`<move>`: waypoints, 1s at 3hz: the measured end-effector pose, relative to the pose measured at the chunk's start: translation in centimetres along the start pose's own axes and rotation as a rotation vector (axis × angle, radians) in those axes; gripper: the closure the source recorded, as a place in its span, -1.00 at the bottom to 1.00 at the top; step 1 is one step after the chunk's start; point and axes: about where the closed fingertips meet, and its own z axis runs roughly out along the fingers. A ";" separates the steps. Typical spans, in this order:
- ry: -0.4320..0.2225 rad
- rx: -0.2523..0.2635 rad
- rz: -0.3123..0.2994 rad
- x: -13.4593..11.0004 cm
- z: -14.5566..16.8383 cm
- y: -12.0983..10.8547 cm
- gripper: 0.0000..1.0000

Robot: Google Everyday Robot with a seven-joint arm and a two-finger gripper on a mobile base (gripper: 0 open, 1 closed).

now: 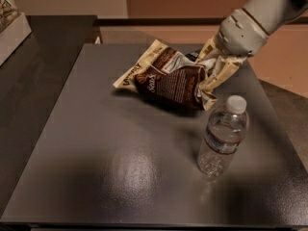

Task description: Move brown chip bag near water bottle

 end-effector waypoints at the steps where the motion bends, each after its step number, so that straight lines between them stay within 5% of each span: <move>1: -0.003 -0.011 0.023 0.1 0.4 2.1 0.66; 3: -0.002 -0.041 0.047 0.7 1.5 4.7 -0.26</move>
Offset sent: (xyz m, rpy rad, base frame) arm -0.0643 -0.0253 -0.0332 -0.0432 0.1183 0.0108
